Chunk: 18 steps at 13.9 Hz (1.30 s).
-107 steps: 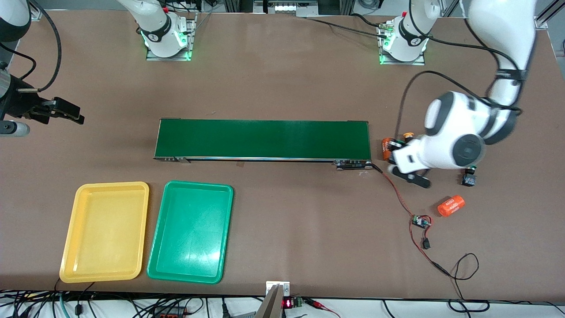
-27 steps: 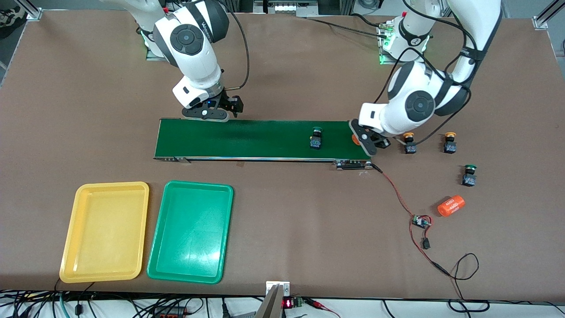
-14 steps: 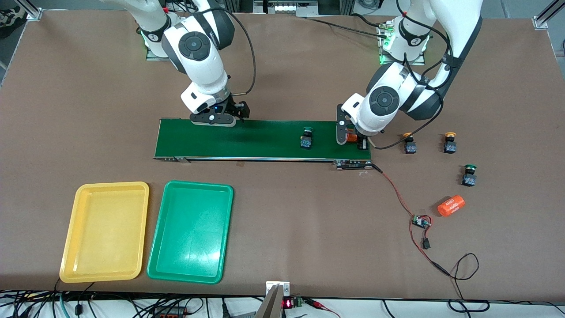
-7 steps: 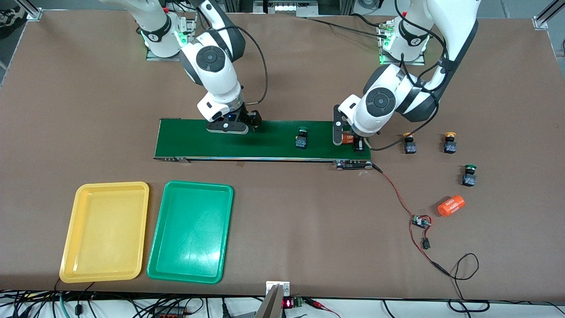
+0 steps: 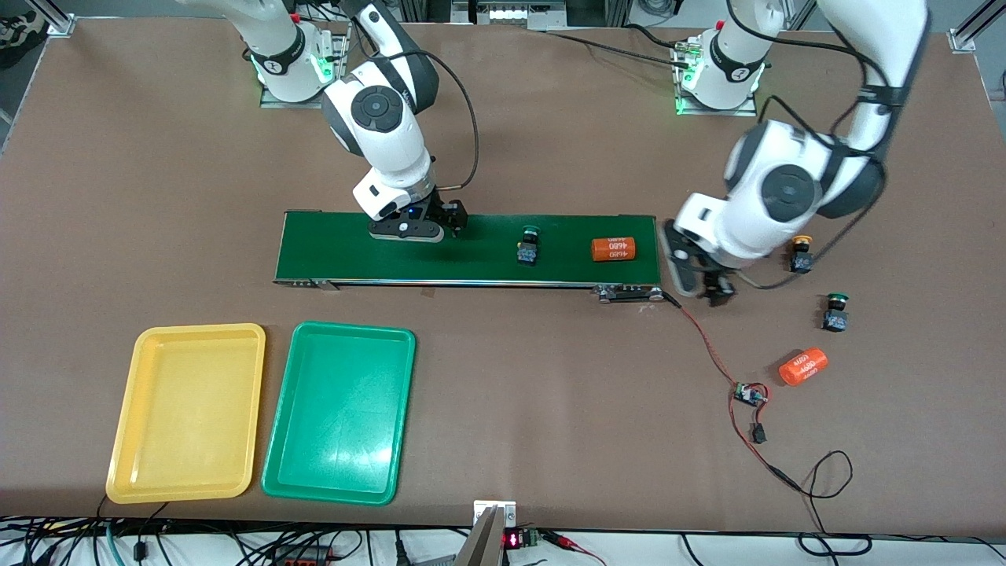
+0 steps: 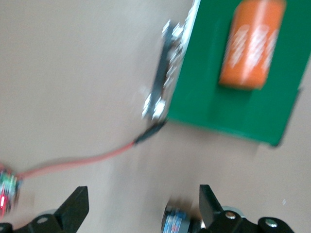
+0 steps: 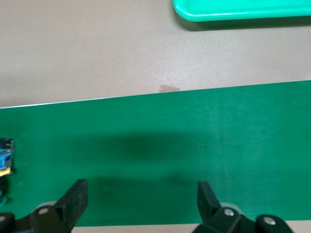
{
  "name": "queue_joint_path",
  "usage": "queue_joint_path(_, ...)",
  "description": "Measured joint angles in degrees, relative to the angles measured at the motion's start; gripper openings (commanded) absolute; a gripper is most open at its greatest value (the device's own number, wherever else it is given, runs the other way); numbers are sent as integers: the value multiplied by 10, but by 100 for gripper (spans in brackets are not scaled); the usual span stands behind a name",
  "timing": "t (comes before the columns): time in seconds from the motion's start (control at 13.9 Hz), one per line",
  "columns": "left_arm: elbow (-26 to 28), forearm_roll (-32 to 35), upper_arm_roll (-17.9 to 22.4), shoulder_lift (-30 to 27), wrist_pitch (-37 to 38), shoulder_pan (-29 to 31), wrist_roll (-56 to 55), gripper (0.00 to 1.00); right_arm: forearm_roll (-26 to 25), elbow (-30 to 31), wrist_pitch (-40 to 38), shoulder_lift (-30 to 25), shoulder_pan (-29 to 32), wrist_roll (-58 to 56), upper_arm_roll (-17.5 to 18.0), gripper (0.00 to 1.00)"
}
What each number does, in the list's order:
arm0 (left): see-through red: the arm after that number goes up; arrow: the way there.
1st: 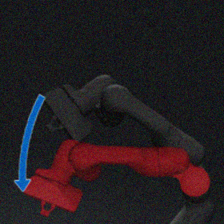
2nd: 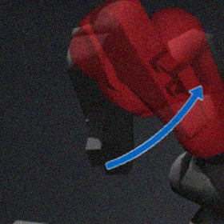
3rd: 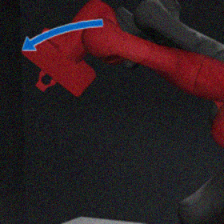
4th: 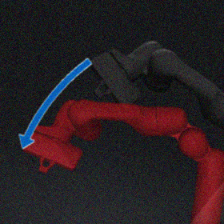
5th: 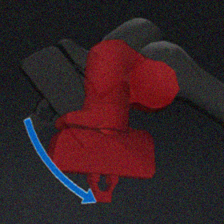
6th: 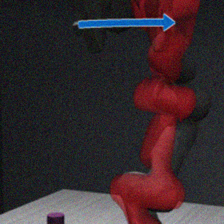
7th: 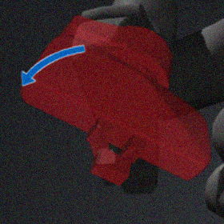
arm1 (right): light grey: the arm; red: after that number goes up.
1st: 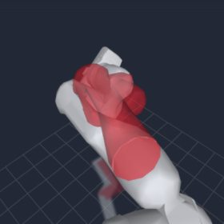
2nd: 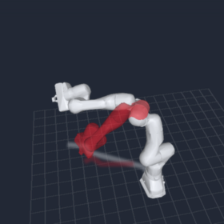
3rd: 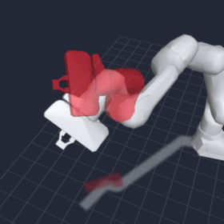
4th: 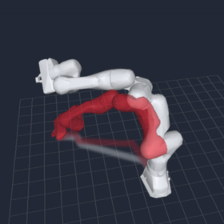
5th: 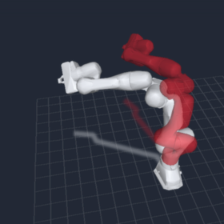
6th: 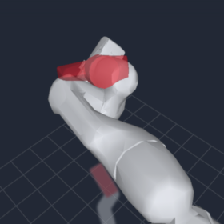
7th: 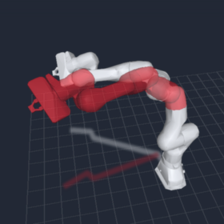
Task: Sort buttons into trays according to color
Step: 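Grasp an orange button with the left gripper while the right gripper grasps the green button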
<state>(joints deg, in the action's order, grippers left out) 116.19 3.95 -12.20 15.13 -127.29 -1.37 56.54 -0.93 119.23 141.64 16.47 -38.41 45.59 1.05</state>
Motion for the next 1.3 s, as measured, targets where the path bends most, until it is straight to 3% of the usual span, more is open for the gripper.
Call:
queue_joint_path(0.22, 0, -9, 32, -1, 25, 17, -53, 100, 0, -1, 0, 0, 0, 0, 0, 100)
queue_joint_path(0.79, 42, -24, 42, -1, 53, 45, -426, 100, 0, -7, 0, 0, 0, 0, 0, 100)
queue_joint_path(1.3, 114, -39, 42, 9, -27, 60, -548, 100, 0, -7, 0, 5, -9, 1, 0, 100)
